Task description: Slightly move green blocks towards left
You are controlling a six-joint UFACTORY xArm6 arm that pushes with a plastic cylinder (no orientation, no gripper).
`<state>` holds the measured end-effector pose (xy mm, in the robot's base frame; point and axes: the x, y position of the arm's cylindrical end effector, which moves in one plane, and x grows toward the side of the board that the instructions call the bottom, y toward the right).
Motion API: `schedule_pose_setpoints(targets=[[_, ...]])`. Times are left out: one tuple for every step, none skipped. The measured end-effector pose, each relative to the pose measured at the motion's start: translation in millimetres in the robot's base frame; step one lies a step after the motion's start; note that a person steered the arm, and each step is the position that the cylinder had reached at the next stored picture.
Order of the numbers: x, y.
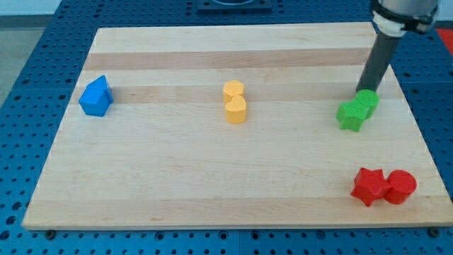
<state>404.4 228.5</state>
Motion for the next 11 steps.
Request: schedule_pose_setpoints(targets=[[25, 0], [30, 4], [23, 40], [11, 91], [16, 116], [28, 116], [61, 116], [72, 97], [71, 56], [71, 14], [70, 17]])
